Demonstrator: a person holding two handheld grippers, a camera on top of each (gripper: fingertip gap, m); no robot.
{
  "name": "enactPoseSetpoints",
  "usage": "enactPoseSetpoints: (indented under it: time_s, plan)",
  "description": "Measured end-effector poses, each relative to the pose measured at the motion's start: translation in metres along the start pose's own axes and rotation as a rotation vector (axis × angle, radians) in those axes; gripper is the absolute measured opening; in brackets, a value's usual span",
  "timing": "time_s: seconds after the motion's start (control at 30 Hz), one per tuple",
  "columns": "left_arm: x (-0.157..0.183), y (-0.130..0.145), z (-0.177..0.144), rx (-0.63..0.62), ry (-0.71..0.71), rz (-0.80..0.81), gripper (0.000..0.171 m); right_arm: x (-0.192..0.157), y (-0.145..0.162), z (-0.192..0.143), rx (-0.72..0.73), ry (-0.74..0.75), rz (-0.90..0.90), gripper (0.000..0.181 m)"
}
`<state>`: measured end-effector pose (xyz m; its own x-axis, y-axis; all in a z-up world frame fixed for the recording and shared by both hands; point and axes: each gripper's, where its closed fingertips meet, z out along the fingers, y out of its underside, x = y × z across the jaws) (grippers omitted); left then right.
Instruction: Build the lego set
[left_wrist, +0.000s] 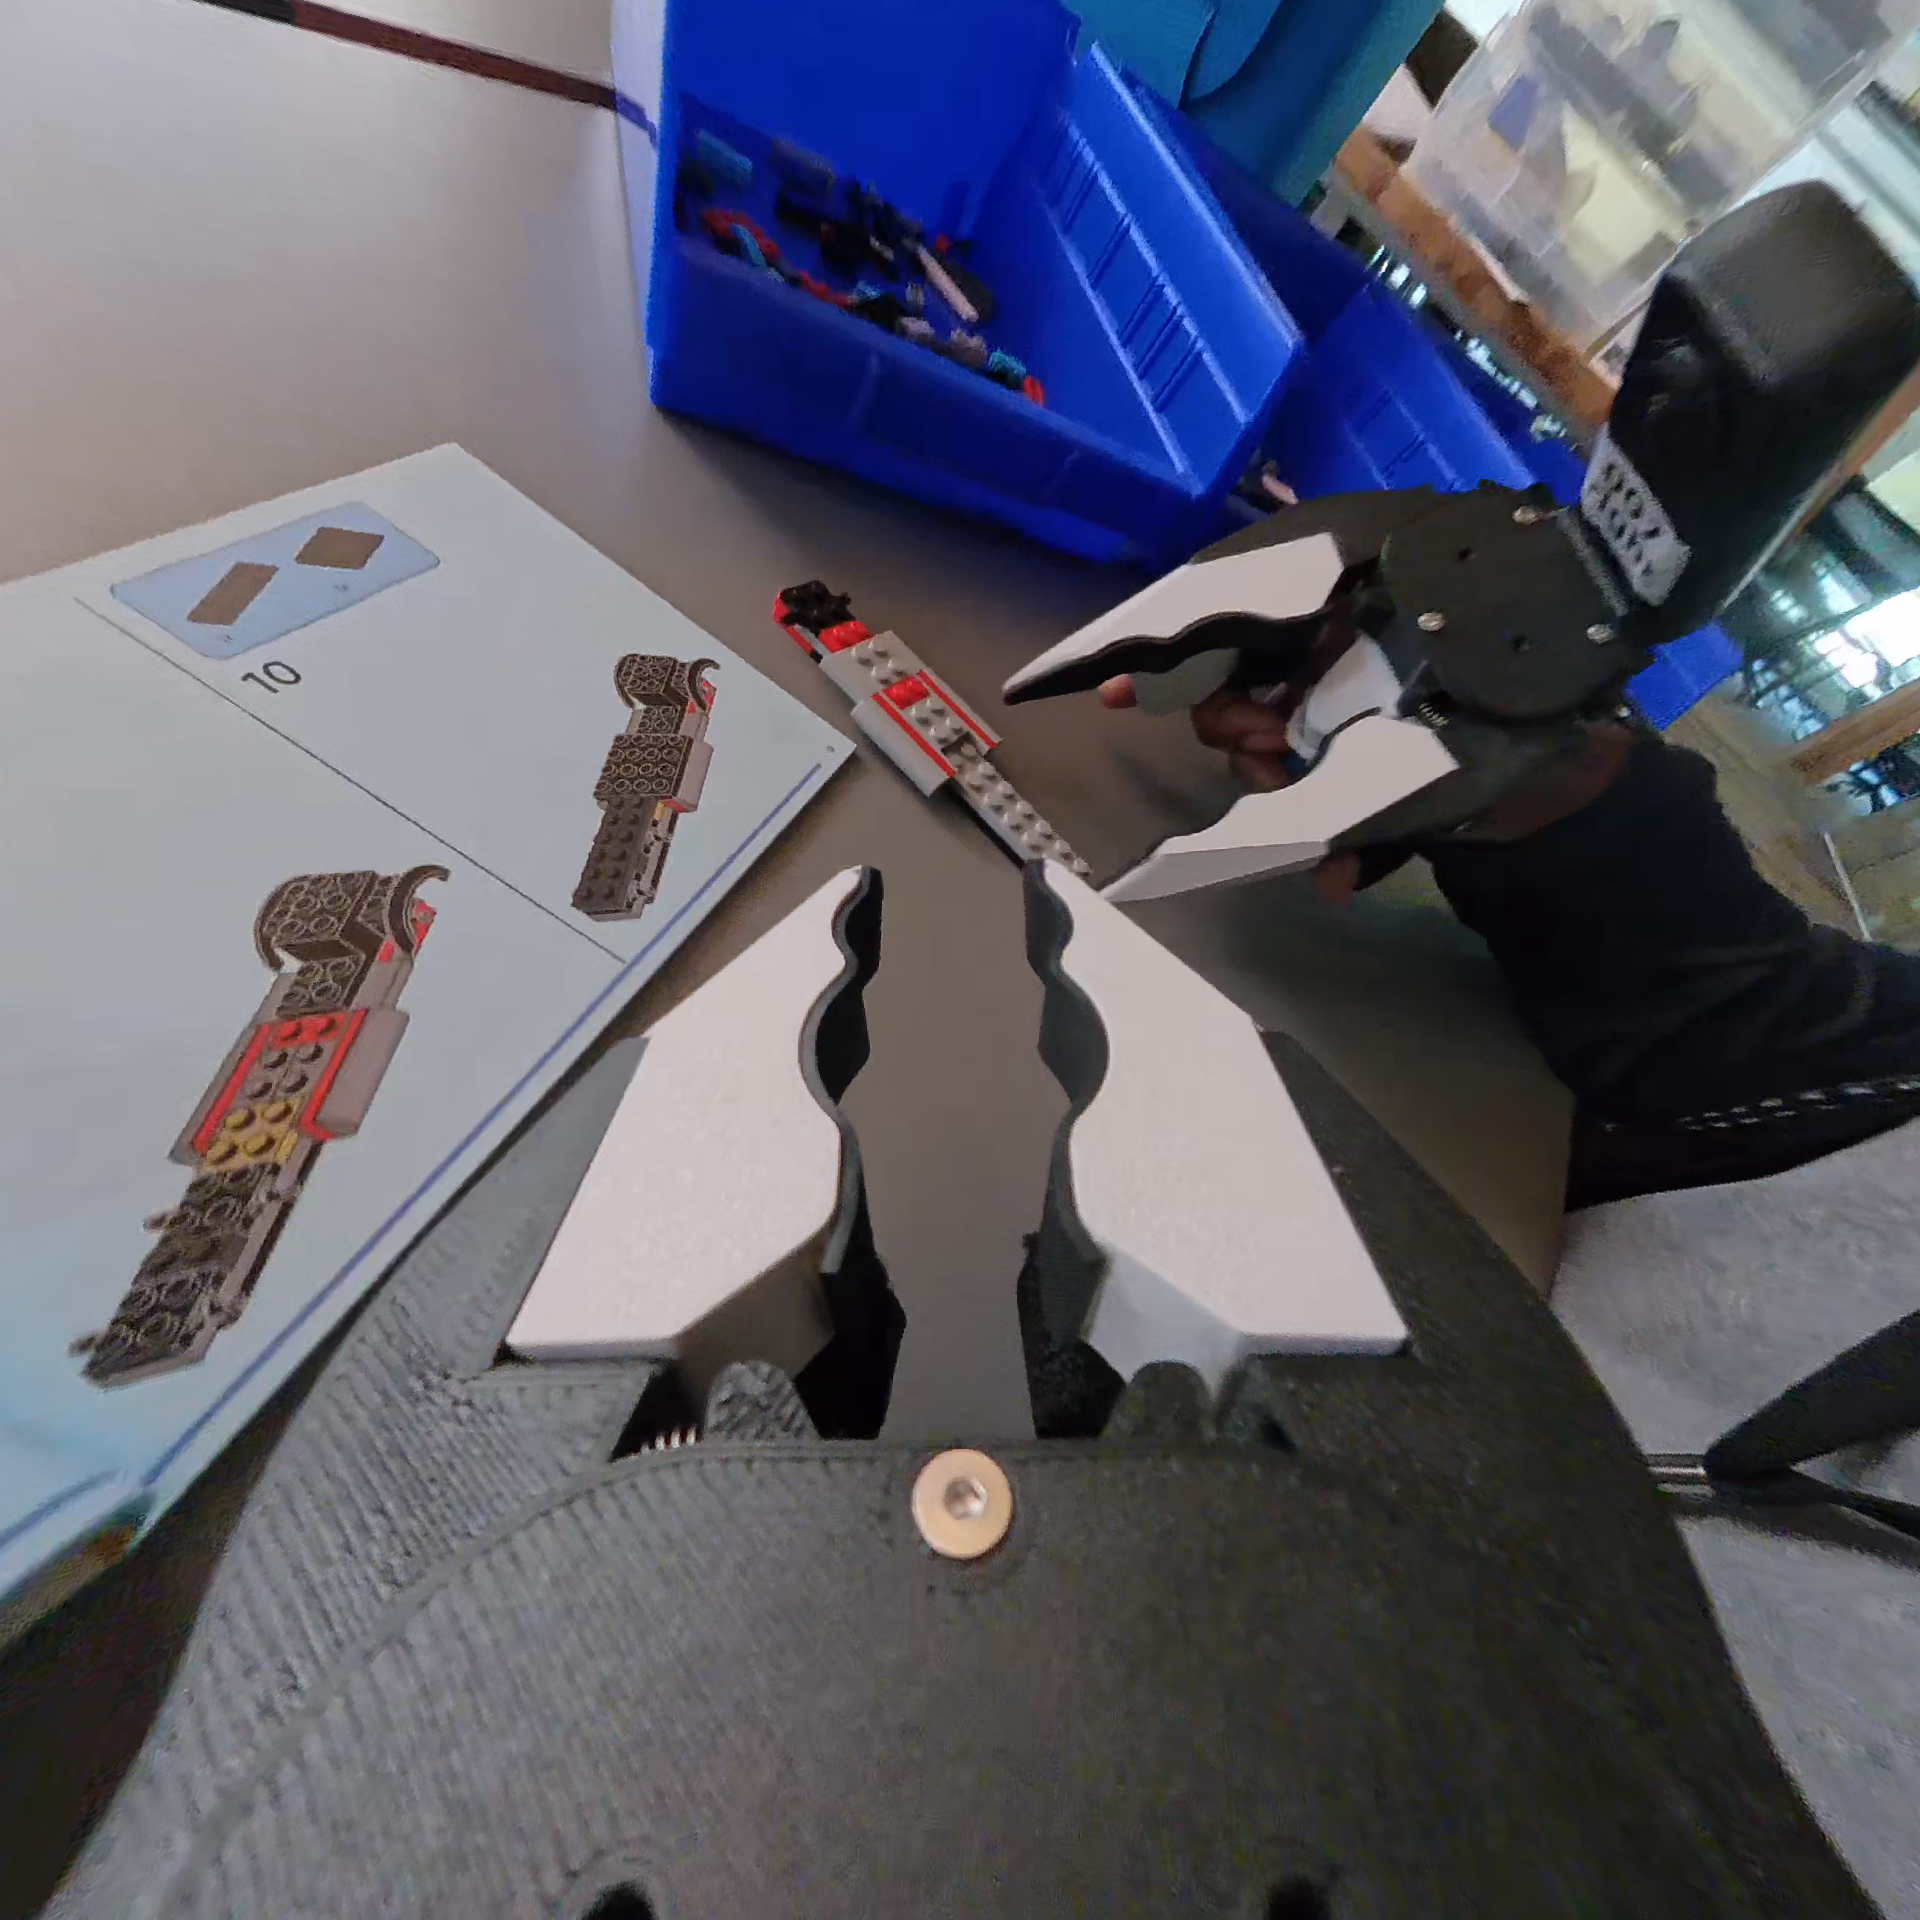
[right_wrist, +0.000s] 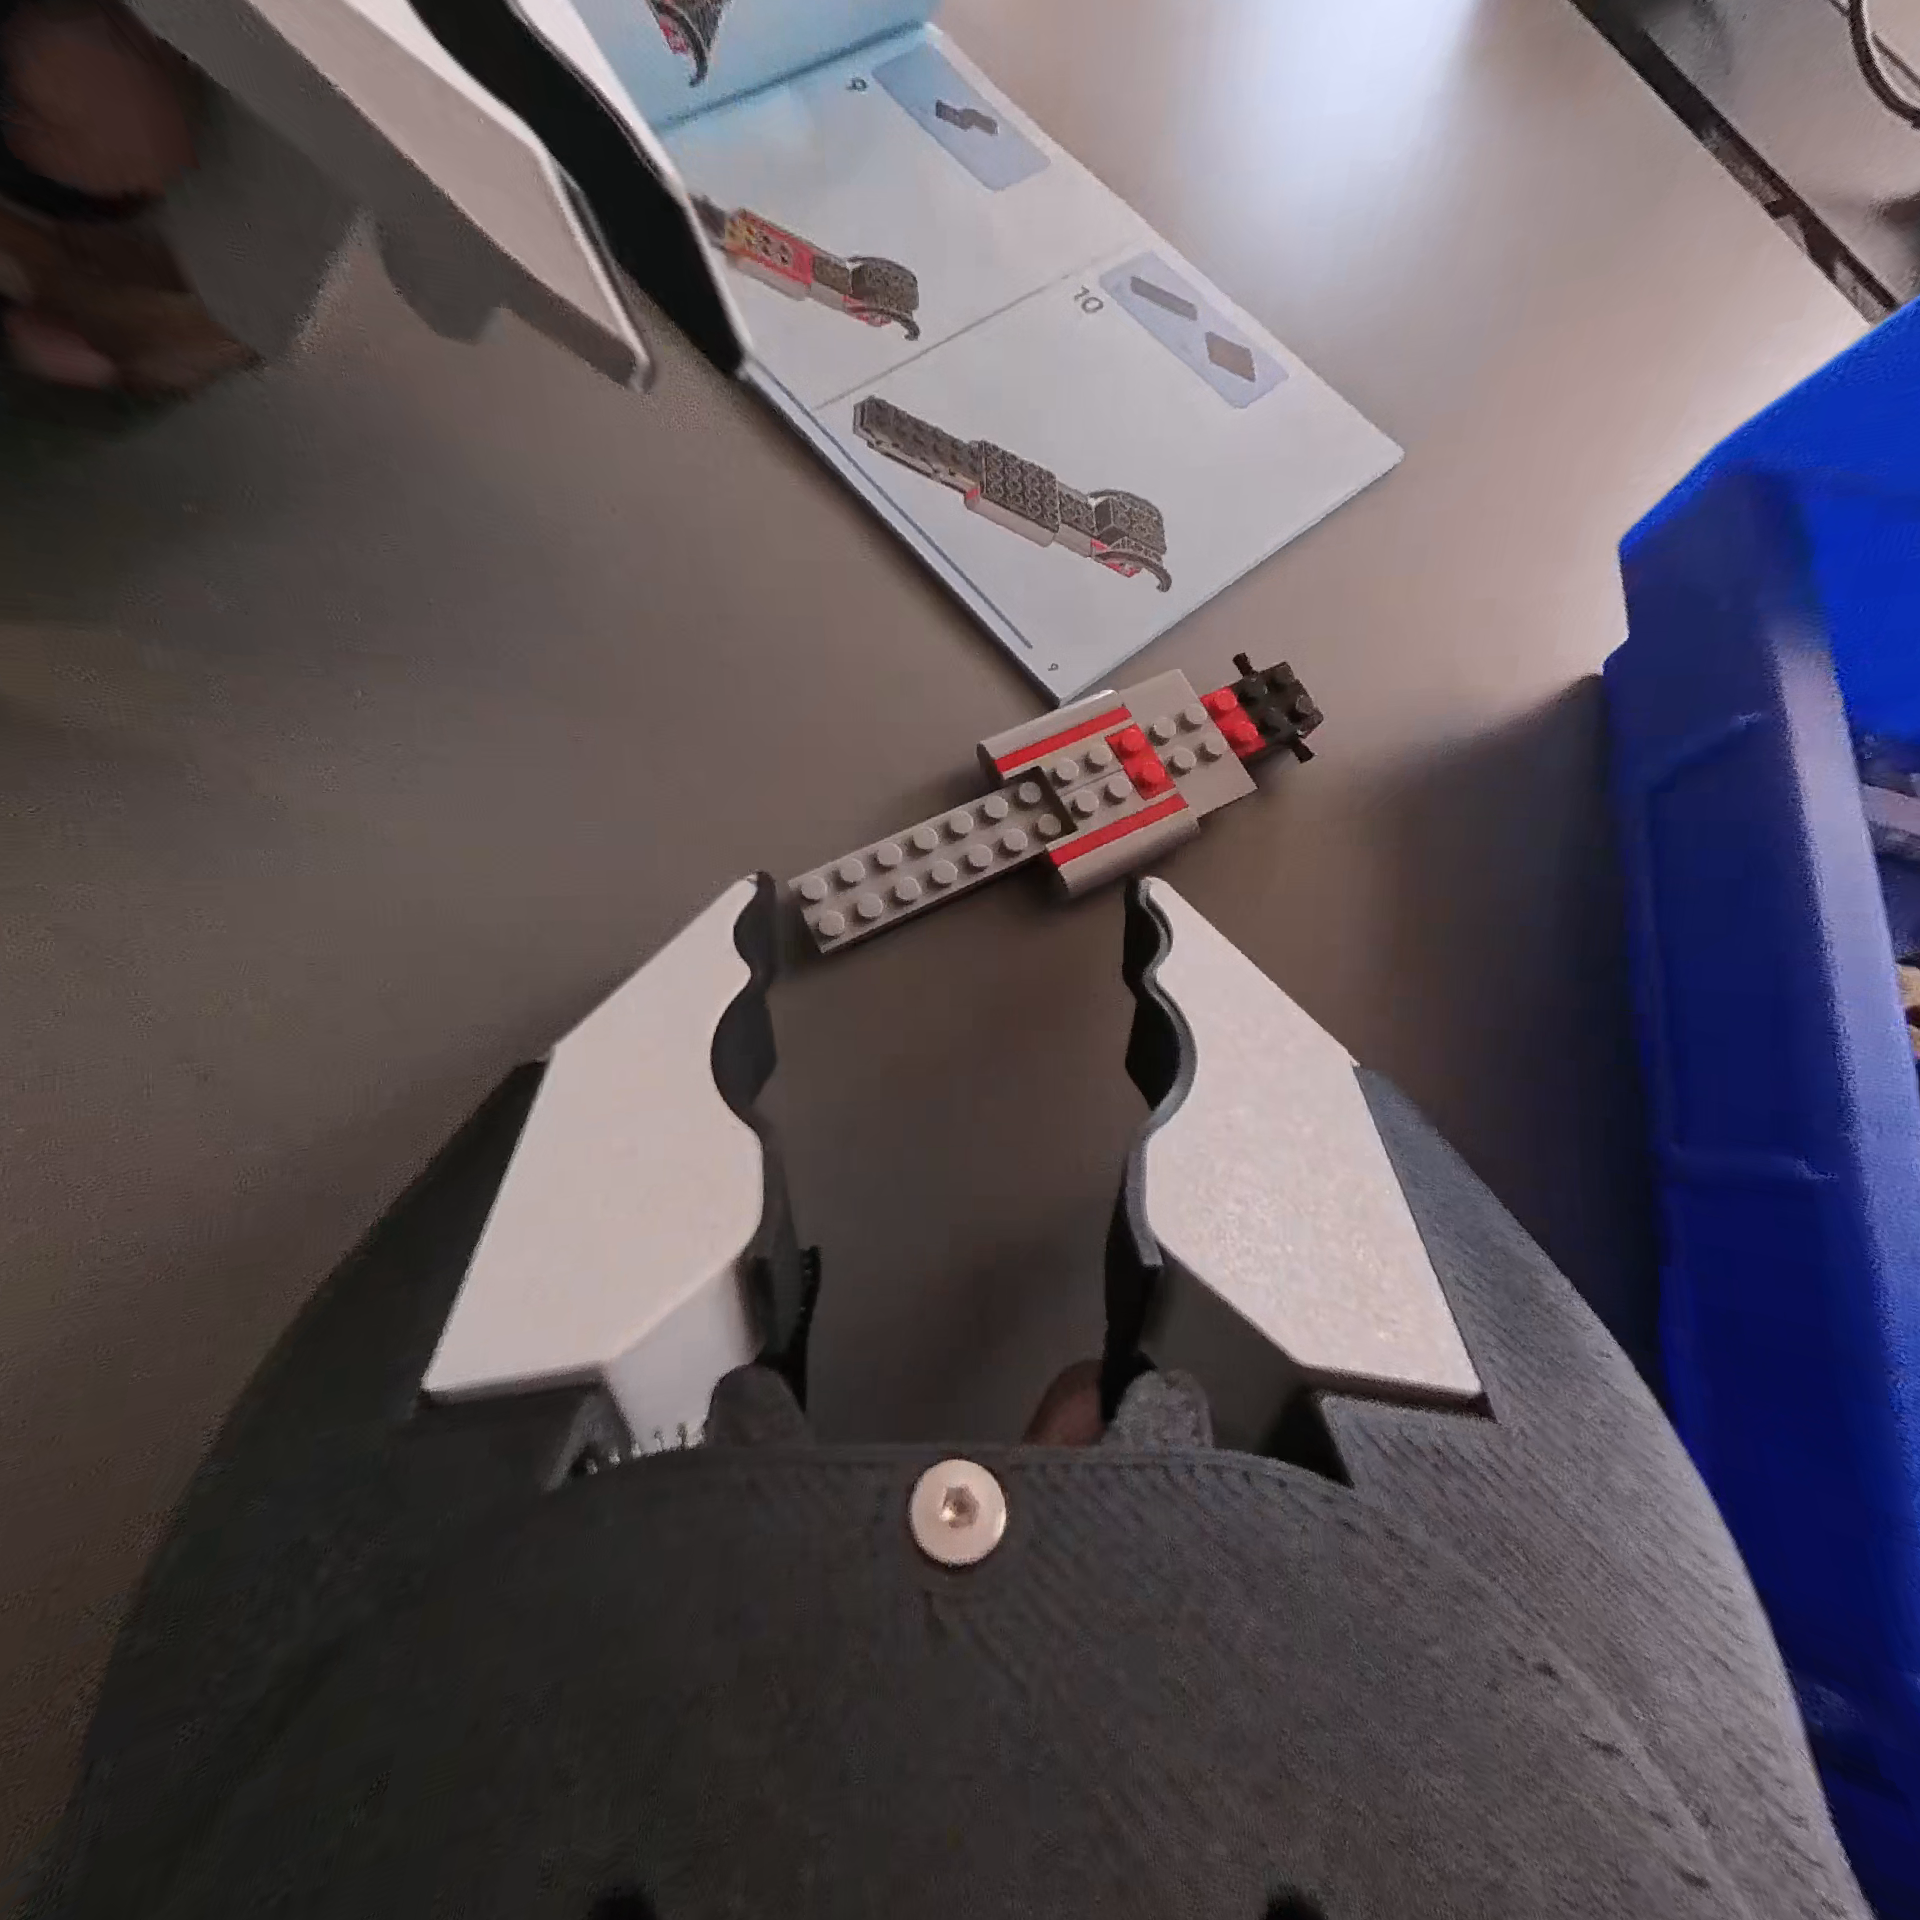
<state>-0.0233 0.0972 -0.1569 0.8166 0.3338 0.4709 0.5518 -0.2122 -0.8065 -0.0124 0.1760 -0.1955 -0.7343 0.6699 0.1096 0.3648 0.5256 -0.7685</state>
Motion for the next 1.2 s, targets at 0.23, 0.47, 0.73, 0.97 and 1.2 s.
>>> enactPoseSetpoints:
  time_s: [0.23, 0.47, 0.73, 0.97, 1.2]
  plan:
    - [0.005, 0.001, -0.018, 0.066, 0.047, -0.026, 0.027, 0.001, -0.002, 0.014, -0.053, 0.056, -0.007, 0.071]
    - [0.006, -0.005, -0.027, 0.121, 0.099, -0.079, 0.027, 0.017, -0.005, 0.015, -0.052, 0.167, 0.047, 0.07]
    - [0.006, -0.005, -0.027, 0.123, 0.104, -0.085, 0.027, 0.02, -0.008, 0.013, -0.021, 0.146, 0.098, 0.07]
    - [0.005, -0.003, -0.025, 0.108, 0.094, -0.083, 0.027, 0.02, -0.009, 0.011, -0.007, 0.135, 0.109, 0.07]
    - [0.004, -0.002, -0.023, 0.096, 0.084, -0.082, 0.027, 0.02, -0.011, 0.009, 0.012, 0.132, 0.119, 0.07]
